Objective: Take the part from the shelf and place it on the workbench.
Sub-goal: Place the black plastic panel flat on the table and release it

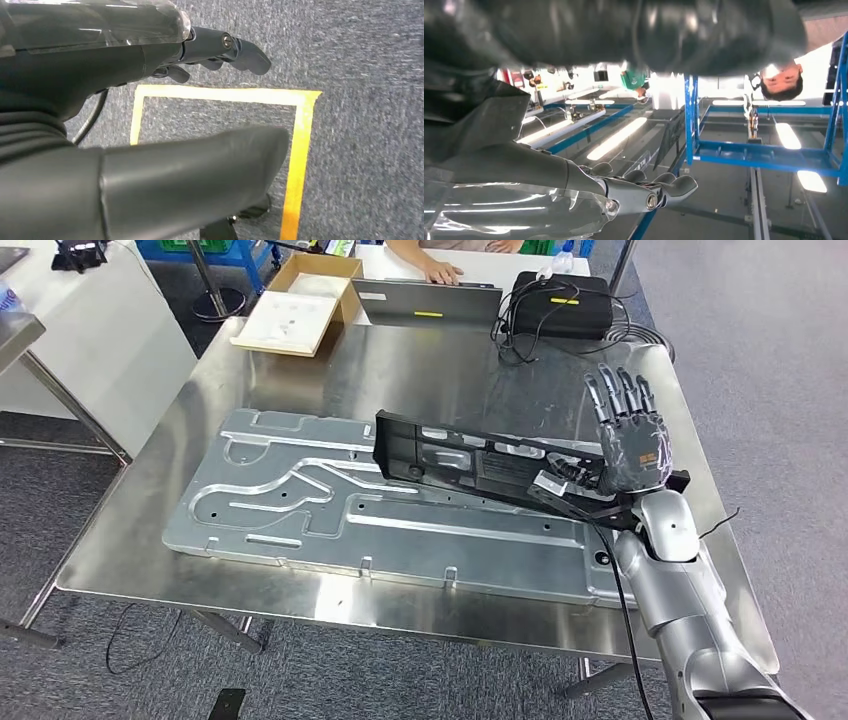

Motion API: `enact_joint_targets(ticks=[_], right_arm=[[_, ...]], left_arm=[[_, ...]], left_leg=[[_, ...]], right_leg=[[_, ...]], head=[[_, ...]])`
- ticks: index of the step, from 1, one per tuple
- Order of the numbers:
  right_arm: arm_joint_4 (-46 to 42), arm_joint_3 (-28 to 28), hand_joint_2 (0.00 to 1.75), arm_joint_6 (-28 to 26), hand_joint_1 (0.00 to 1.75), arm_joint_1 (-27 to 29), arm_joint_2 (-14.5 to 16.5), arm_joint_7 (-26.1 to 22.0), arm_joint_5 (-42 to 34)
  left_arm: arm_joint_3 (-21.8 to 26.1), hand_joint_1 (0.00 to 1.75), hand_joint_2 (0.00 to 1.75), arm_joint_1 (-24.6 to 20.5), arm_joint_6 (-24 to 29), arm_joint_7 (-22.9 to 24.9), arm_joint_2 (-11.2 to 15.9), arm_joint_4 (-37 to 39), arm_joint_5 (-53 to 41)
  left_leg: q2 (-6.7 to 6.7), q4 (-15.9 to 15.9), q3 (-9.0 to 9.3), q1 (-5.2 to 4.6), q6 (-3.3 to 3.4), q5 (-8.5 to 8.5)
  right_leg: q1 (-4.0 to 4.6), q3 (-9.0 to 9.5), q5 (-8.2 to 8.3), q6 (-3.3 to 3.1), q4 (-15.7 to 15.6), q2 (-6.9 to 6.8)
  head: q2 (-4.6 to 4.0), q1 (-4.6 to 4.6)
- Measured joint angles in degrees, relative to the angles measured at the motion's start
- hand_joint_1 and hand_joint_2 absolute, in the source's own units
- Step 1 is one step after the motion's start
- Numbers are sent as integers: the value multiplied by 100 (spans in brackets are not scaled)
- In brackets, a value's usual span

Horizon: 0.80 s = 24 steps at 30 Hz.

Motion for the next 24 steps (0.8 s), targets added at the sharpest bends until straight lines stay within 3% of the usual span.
enact_joint_targets(ticks=[2, 4, 5, 8, 11, 13, 14, 15, 16, 18, 19, 22, 24], right_arm=[[-47, 4, 0, 80, 0, -51, 2, 35, -71], [-85, 10, 0, 248, 0, -130, 6, 105, -240], [-99, 13, 0, 347, 0, -180, 11, 153, -351], [-113, 15, 0, 598, 0, -370, 28, 376, -630], [-84, 15, 0, 748, 0, -552, 30, 543, -771], [-46, 15, 0, 783, 0, -606, 31, 572, -807], [-29, 15, 0, 786, 0, -621, 31, 575, -814], [-17, 15, 0, 786, 0, -634, 33, 576, -821], [-10, 15, 0, 786, 0, -649, 36, 576, -827], [-2, 15, 0, 785, 0, -683, 41, 576, -838], [4, 15, 0, 785, 0, -696, 42, 577, -844], [27, 15, 0, 785, 0, -711, 43, 577, -854], [39, 15, 0, 789, 0, -733, 43, 578, -856]], left_arm=[[1, 0, 0, -5, 3, -2, 9, 0, 6], [2, 0, 0, -9, 11, -12, 20, 0, 19], [2, 0, 0, -9, 15, -19, 21, 0, 31], [3, 0, 0, -14, 28, -36, 15, 0, 69], [6, 0, 0, -15, 49, -44, 15, 0, 84], [10, 0, 0, -1, 54, -44, 15, 0, 86], [11, 0, 0, 4, 54, -44, 15, 0, 87], [13, 0, 0, 5, 54, -44, 15, 0, 87], [13, 0, 0, 2, 54, -44, 16, 0, 88], [15, 0, 0, -9, 55, -46, 24, 0, 89], [16, 0, 0, -11, 56, -47, 27, 0, 89], [23, 0, 0, -8, 60, -48, 27, 0, 90], [29, 0, 0, -11, 62, -48, 27, 0, 91]], left_leg=[[-13, 173, -45, 36, -128, -129], [-21, 289, -112, 29, -230, -221], [-19, 305, -127, 25, -256, -237], [-10, 431, -160, 55, -296, -360], [-5, 1375, -597, 30, -282, -867], [-6, 1928, -893, 0, -239, -1014], [-6, 1923, -916, -18, -199, -924], [-7, 1703, -839, -44, -143, -741], [-10, 1333, -687, -81, -70, -509], [-6, 674, -412, -149, 51, -215], [-4, 502, -348, -174, 79, -156], [5, 375, -325, -184, 83, -76], [16, 273, -303, -158, 117, 17]], right_leg=[[-29, 258, 212, 51, -572, -2], [-9, 325, 170, -37, -732, 19], [8, 314, 158, -120, -717, 34], [28, 304, 141, -279, -706, 37], [60, 308, 145, -345, -719, 27], [107, 310, 143, -363, -719, 24], [132, 314, 143, -370, -719, 27], [156, 321, 143, -372, -719, 31], [174, 331, 144, -375, -721, 36], [204, 343, 154, -363, -730, 38], [205, 344, 167, -344, -740, 36], [186, 342, 218, -243, -784, 27], [185, 276, 84, -195, -642, 20]], head=[[0, -1], [0, -8], [0, -12], [0, -14], [0, -14], [0, -14], [0, -14], [0, -14], [1, -14], [0, -13], [0, -13], [-1, -13], [0, -11]])
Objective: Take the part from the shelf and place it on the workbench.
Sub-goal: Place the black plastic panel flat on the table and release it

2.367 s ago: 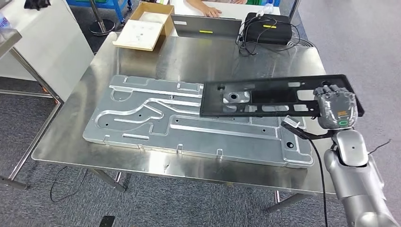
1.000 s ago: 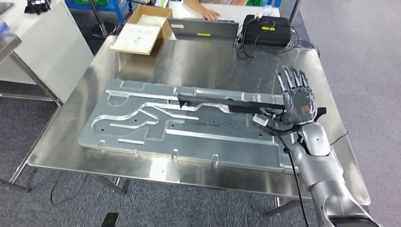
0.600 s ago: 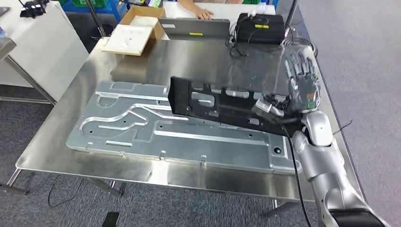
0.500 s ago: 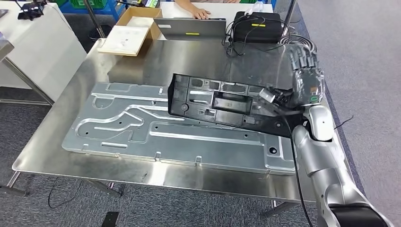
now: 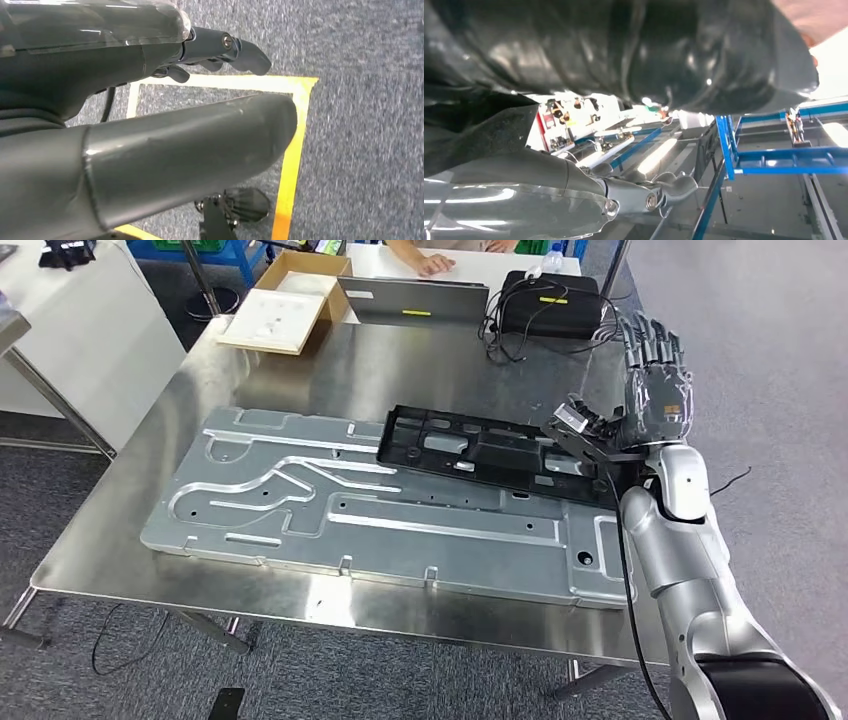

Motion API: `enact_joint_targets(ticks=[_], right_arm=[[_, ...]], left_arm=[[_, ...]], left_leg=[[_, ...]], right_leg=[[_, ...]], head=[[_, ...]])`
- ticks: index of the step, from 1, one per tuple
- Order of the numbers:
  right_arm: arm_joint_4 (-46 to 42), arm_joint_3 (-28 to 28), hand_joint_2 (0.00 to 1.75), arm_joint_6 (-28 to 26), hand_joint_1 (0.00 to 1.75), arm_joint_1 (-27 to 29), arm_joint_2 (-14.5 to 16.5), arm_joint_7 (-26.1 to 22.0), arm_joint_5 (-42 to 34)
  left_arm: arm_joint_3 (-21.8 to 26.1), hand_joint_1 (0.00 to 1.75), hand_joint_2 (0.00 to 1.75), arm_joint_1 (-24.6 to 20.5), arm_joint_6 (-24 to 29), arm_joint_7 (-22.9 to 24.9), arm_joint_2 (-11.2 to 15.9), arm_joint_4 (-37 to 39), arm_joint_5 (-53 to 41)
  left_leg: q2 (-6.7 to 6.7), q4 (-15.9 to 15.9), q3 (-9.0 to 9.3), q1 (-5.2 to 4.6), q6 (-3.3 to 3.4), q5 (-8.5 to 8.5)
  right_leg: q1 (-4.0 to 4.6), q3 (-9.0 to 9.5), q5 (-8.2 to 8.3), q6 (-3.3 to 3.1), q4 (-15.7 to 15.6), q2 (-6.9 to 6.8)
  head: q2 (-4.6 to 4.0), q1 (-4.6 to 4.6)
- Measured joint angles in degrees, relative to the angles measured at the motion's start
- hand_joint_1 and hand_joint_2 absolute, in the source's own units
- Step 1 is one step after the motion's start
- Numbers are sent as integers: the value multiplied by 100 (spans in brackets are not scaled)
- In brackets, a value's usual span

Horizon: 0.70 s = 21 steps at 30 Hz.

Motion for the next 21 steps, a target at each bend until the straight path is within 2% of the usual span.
enact_joint_targets(ticks=[1, 3, 4, 5, 6, 8, 9, 10, 12, 14, 15, 16, 18, 19, 20, 21], right_arm=[[11, 0, 0, 26, 0, -16, -1, 17, -11], [76, 0, 0, 143, 0, -53, -1, 97, -75], [139, 0, 0, 212, 0, -78, -2, 149, -126], [208, -1, 0, 259, 0, -111, -3, 189, -181], [276, -1, 0, 282, 0, -160, -4, 209, -234], [387, -2, 0, 287, 0, -289, -11, 198, -338], [441, -2, 0, 272, 0, -362, -15, 168, -382], [488, -2, 0, 246, 0, -419, -18, 129, -416], [562, -2, 0, 164, 0, -477, -21, 49, -453], [594, -2, 0, 88, 0, -478, -16, -13, -468], [602, -2, 0, 59, 0, -478, -8, -35, -472], [605, -2, 0, 41, 0, -476, 7, -50, -473], [603, -2, 0, 36, 0, -464, 46, -62, -465], [599, 1, 0, 47, 0, -450, 64, -64, -455], [590, 6, 0, 59, 0, -436, 81, -65, -444], [577, 13, 0, 71, 0, -426, 99, -66, -431]], left_arm=[[4, 0, 0, -1, 0, 1, 1, 0, 1], [13, 0, 0, 1, 0, 2, 2, 0, 10], [16, 0, 0, 6, -1, 2, 2, 0, 17], [18, 0, 0, 13, -1, 2, 2, 0, 23], [19, 0, 0, 18, -2, 2, 2, 0, 27], [20, 0, 0, 21, -2, 1, 2, 0, 30], [22, 0, 0, 18, -2, -1, 2, 0, 31], [25, 0, 0, 13, -2, -4, 2, 0, 32], [37, 0, 0, 11, -1, -11, 3, 0, 36], [48, 0, 0, 12, 3, -19, 7, 0, 39], [50, 0, 0, 9, 5, -25, 8, 0, 41], [51, 0, 0, 6, 7, -31, 10, 0, 44], [52, 0, 0, 8, 10, -40, 9, 0, 48], [53, 0, 0, 12, 13, -41, 10, 0, 49], [54, 0, 0, 15, 16, -42, 12, 0, 49], [55, 0, 0, 16, 18, -42, 14, 0, 50]], left_leg=[[6, -32, -1, 9, 19, 34], [8, -38, -31, -6, 48, 58], [8, -28, -46, -13, 53, 62], [9, -17, -58, -17, 54, 63], [8, -2, -65, -20, 51, 62], [8, 26, -76, -24, 34, 51], [8, 47, -91, -34, 18, 45], [8, 60, -109, -41, -4, 44], [7, 62, -136, -52, -50, 56], [2, 85, -158, -57, -109, 16], [-3, 196, -205, -56, -144, -73], [-8, 417, -302, -46, -179, -222], [-10, 1119, -605, -5, -237, -581], [-9, 1435, -744, 17, -260, -693], [-9, 1595, -813, 36, -280, -706], [-8, 1536, -778, 55, -296, -609]], right_leg=[[-3, -102, -164, 13, 238, -3], [-2, -389, -513, 37, 914, -4], [-3, -490, -599, 47, 1178, -4], [-5, -500, -574, 52, 1247, -6], [-4, -395, -445, 49, 1086, -7], [4, -4, -127, 12, 396, -13], [19, 161, -32, -20, 69, -15], [36, 251, 1, -52, -128, -15], [66, 275, 0, -106, -241, -12], [25, 281, 32, -162, -277, -19], [0, 286, 50, -192, -302, -25], [-24, 289, 66, -217, -323, -31], [-31, 278, 75, -236, -326, -36], [-35, 273, 77, -235, -324, -37], [-42, 269, 79, -233, -320, -37], [-53, 267, 80, -229, -314, -36]], head=[[1, 0], [1, -1], [1, -1], [0, -1], [0, -1], [0, -1], [0, -1], [-1, -1], [0, -1], [0, -1], [0, -1], [0, -2], [0, -2], [0, -2], [0, -2], [0, -3]])
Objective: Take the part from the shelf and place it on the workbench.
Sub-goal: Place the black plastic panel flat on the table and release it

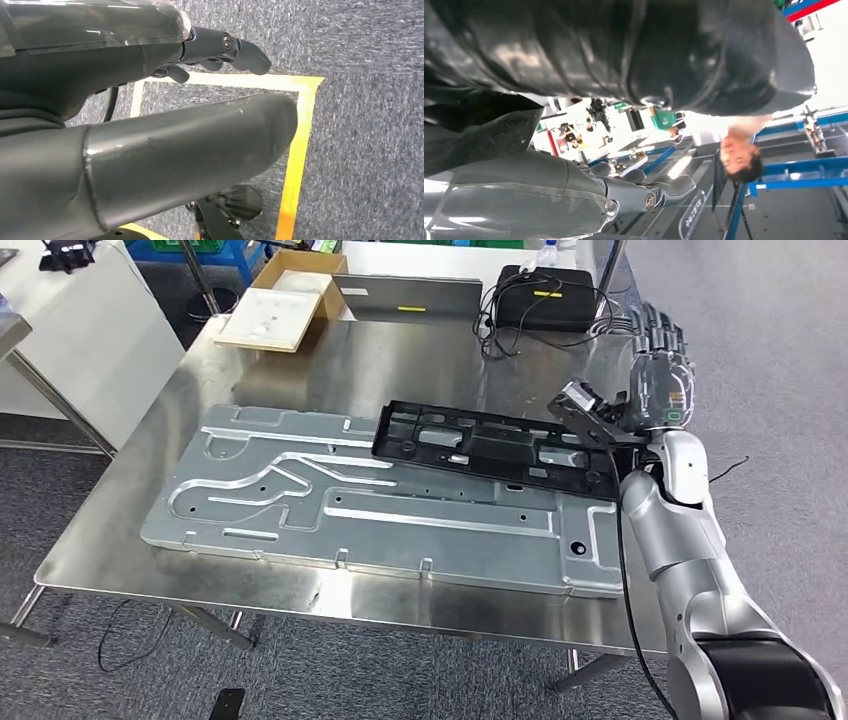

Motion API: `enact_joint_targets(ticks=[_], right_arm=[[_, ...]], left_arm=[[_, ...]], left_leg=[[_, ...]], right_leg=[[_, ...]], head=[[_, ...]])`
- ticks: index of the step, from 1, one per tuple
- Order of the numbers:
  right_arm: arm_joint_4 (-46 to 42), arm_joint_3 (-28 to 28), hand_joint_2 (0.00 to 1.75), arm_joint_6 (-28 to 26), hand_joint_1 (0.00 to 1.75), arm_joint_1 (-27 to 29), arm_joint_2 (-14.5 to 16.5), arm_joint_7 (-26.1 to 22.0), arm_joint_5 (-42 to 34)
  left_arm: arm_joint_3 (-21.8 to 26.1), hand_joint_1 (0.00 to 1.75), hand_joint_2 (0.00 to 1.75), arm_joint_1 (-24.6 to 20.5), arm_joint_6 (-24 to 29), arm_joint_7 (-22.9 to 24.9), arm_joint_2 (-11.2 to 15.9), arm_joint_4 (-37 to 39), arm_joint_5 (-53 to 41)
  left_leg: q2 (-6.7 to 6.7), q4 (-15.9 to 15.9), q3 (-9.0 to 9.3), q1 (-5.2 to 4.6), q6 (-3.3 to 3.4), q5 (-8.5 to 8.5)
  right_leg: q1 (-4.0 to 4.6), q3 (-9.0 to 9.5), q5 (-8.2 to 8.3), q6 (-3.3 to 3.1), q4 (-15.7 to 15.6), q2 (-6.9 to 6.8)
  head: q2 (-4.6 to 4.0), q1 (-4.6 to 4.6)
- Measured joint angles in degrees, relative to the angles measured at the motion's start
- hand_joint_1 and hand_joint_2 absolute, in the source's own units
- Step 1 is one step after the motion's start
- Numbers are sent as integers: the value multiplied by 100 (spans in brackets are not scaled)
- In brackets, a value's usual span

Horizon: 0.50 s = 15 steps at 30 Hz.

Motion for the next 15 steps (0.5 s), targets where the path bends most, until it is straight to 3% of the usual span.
enact_joint_targets(ticks=[3, 5, 7, 9, 11, 13, 14, 15], right_arm=[[-69, 20, 0, 41, 0, 5, 44, -5, 22], [-110, 40, 0, 67, 0, 4, 63, -10, 31], [-139, 80, 0, 97, 0, 25, 75, -31, 35], [-208, 111, 0, 173, 0, 69, 81, -68, 21], [-284, 135, 0, 268, 0, 109, 81, -94, -6], [-343, 186, 0, 345, 0, 168, 81, -113, -39], [-374, 216, 0, 378, 0, 214, 81, -126, -54], [-414, 251, 0, 417, 0, 259, 81, -138, -70]], left_arm=[[2, 0, 0, -8, 1, -3, 3, 0, 1], [3, 0, 0, -10, -1, -6, 2, 0, -1], [3, 0, 0, -1, -1, -7, 1, 0, -2], [3, 0, 0, -2, -2, -9, 1, 0, -3], [5, 0, 0, -9, -3, -14, 1, 0, -3], [10, 0, 0, -7, -3, -19, 1, 0, 0], [13, 0, 0, -2, -3, -21, 1, 0, 1], [16, 0, 0, 2, -3, -22, -1, 1, 2]], left_leg=[[-7, -1045, 505, 36, -37, 509], [-22, -1438, 675, 26, -10, 611], [-30, -1459, 661, 7, 69, 639], [-27, -1494, 650, 6, 165, 695], [-24, -1522, 628, 1, 249, 743], [-24, -1521, 596, -30, 290, 764], [-23, -1520, 585, -50, 302, 771], [-24, -1519, 577, -72, 311, 777]], right_leg=[[-30, -8, -3, 69, 32, 5], [-16, -33, 16, 157, 41, 14], [-12, -45, 60, 239, 11, 20], [-31, -79, -19, 292, 85, 16], [-35, -279, -347, 303, 559, 15], [-13, -584, -699, 295, 1280, 17], [0, -669, -759, 283, 1502, 18], [16, -656, -716, 258, 1529, 18]], head=[[-1, 1], [0, 1], [1, 2], [2, 2], [1, 3], [0, 3], [1, 3], [1, 3]])
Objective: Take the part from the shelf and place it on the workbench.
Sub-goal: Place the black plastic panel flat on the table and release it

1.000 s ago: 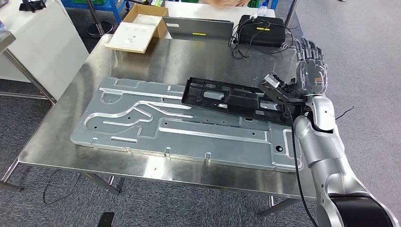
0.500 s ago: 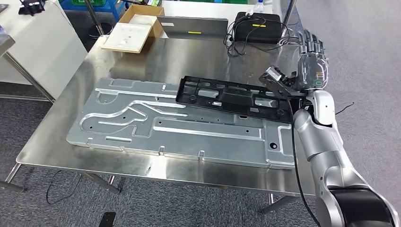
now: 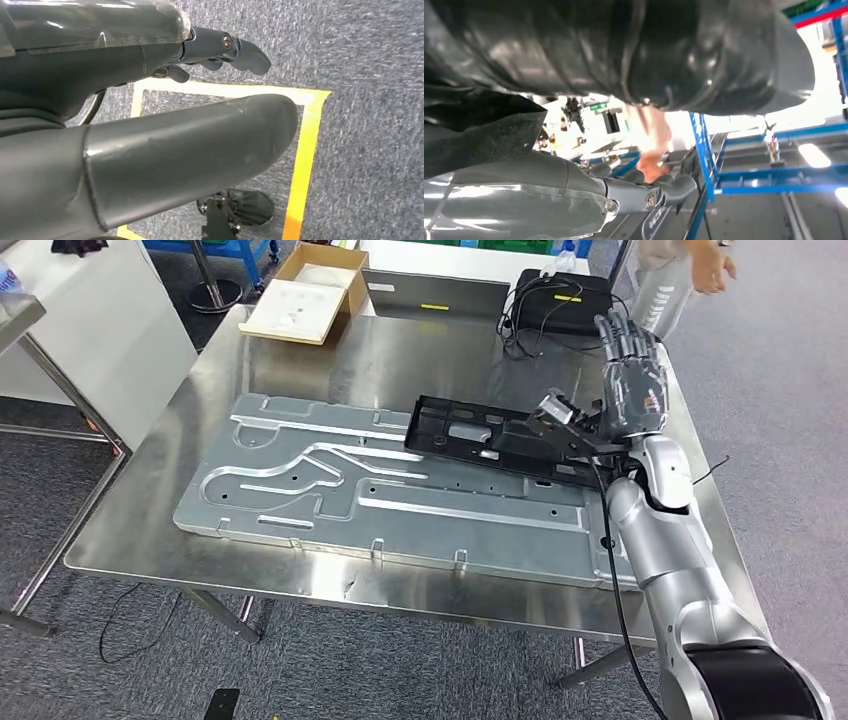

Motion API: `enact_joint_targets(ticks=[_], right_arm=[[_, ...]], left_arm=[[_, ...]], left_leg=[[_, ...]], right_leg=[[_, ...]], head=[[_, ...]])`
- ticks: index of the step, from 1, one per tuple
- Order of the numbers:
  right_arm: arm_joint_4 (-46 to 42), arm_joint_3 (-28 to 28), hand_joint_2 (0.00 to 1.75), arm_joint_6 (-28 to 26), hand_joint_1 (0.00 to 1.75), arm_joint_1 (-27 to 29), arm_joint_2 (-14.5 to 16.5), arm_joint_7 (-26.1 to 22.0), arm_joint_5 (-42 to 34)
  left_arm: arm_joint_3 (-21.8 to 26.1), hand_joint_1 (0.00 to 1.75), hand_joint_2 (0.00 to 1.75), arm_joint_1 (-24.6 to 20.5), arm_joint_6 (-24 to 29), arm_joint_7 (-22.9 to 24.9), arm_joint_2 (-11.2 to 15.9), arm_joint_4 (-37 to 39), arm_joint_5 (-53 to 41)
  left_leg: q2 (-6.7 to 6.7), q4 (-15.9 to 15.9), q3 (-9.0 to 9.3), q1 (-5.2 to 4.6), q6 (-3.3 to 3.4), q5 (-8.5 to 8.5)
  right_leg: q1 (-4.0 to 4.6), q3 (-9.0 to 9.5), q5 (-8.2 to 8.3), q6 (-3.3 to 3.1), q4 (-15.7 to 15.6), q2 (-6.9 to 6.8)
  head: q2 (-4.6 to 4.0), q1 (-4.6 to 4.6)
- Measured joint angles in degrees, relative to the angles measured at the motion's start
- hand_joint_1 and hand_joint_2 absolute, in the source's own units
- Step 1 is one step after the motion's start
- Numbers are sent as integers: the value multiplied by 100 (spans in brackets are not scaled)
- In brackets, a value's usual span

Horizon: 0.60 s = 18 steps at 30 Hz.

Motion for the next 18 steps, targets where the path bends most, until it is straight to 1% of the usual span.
enact_joint_targets(ticks=[1, 2, 3, 4, 5, 6, 7, 8, 9, 10, 11, 13, 14, 15, 16, 17, 18], right_arm=[[-39, 31, 0, 38, 0, 32, 0, -7, -13], [-79, 58, 0, 78, 0, 45, -1, -4, -26], [-118, 85, 0, 129, 0, 39, -3, 11, -48], [-148, 109, 0, 182, 0, 27, -6, 37, -84], [-168, 127, 0, 239, 0, 17, -9, 67, -143], [-176, 139, 0, 297, 0, 10, -12, 102, -226], [-176, 145, 0, 337, 0, 8, -13, 136, -329], [-175, 145, 0, 362, 0, 8, -14, 161, -432], [-175, 145, 0, 373, 0, 6, -15, 179, -518], [-175, 145, 0, 374, 0, 3, -14, 186, -588], [-175, 145, 0, 381, 0, 2, -13, 185, -652], [-170, 145, 0, 437, 0, 9, -9, 185, -820], [-167, 145, 0, 472, 0, 17, -7, 185, -915], [-163, 145, 0, 496, 0, 24, -5, 184, -997], [-161, 145, 0, 501, 0, 28, -4, 177, -1056], [-162, 145, 0, 491, 0, 30, -3, 167, -1095], [-165, 145, 0, 478, 0, 30, -2, 156, -1120]], left_arm=[[2, 0, 0, 3, 0, -1, -2, 1, 1], [4, 0, 0, 2, 0, -3, -4, 1, 2], [7, 0, 0, 0, 0, -6, -12, 2, 3], [11, 0, 0, -4, 3, -10, -16, 3, 6], [18, 0, 0, -8, 7, -15, -21, 3, 12], [25, 0, 0, -9, 10, -17, -25, 4, 21], [31, 0, 0, -9, 15, -19, -25, 4, 29], [34, 0, 0, -8, 18, -20, -25, 4, 35], [35, 0, 0, -5, 21, -22, -26, 4, 38], [35, 0, 0, -3, 24, -24, -28, 4, 38], [35, 0, 0, -2, 26, -26, -30, 4, 39], [35, 0, 0, 6, 28, -28, -35, 4, 46], [35, 0, 0, 13, 30, -28, -35, 4, 50], [35, 0, 0, 19, 32, -28, -34, 4, 53], [35, 0, 0, 21, 34, -28, -34, 4, 54], [35, 0, 0, 21, 36, -30, -33, 4, 54], [35, 0, 0, 19, 37, -31, -33, 4, 53]], left_leg=[[-1, 1, -4, -22, 6, 5], [-1, 1, -4, -41, 10, 8], [1, 4, -9, -60, 6, 11], [2, 11, -20, -74, -2, 16], [5, 16, -33, -77, -17, 24], [9, 19, -47, -74, -38, 34], [10, 17, -54, -70, -61, 46], [12, 22, -65, -66, -87, 39], [8, 69, -86, -68, -122, -9], [5, 201, -142, -63, -162, -116], [2, 447, -246, -47, -205, -282], [3, 1138, -526, 8, -286, -647], [4, 1412, -633, 36, -319, -747], [6, 1499, -650, 59, -347, -739], [8, 1374, -567, 82, -370, -632], [9, 1052, -386, 104, -389, -451], [8, 670, -178, 119, -402, -309]], right_leg=[[21, 115, 130, -38, -178, 0], [50, 319, 312, -93, -531, 0], [84, 535, 442, -163, -913, -5], [116, 694, 528, -215, -1223, -10], [145, 789, 564, -253, -1424, -13], [164, 813, 554, -275, -1498, -14], [171, 807, 575, -278, -1528, -11], [151, 815, 599, -288, -1556, -14], [128, 825, 629, -301, -1595, -18], [103, 833, 662, -319, -1635, -26], [81, 835, 686, -330, -1664, -35], [77, 808, 706, -345, -1669, -40], [70, 790, 710, -340, -1659, -41], [59, 772, 714, -333, -1642, -40], [43, 754, 714, -321, -1618, -39], [26, 739, 709, -302, -1588, -38], [14, 725, 700, -275, -1558, -36]], head=[[1, -1], [0, -1], [-1, -1], [-1, -1], [-1, -1], [-1, -1], [-1, -1], [-1, -1], [-1, -1], [-1, -1], [-1, -2], [-1, -2], [0, -2], [0, -2], [0, -2], [0, -2], [-1, -2]])
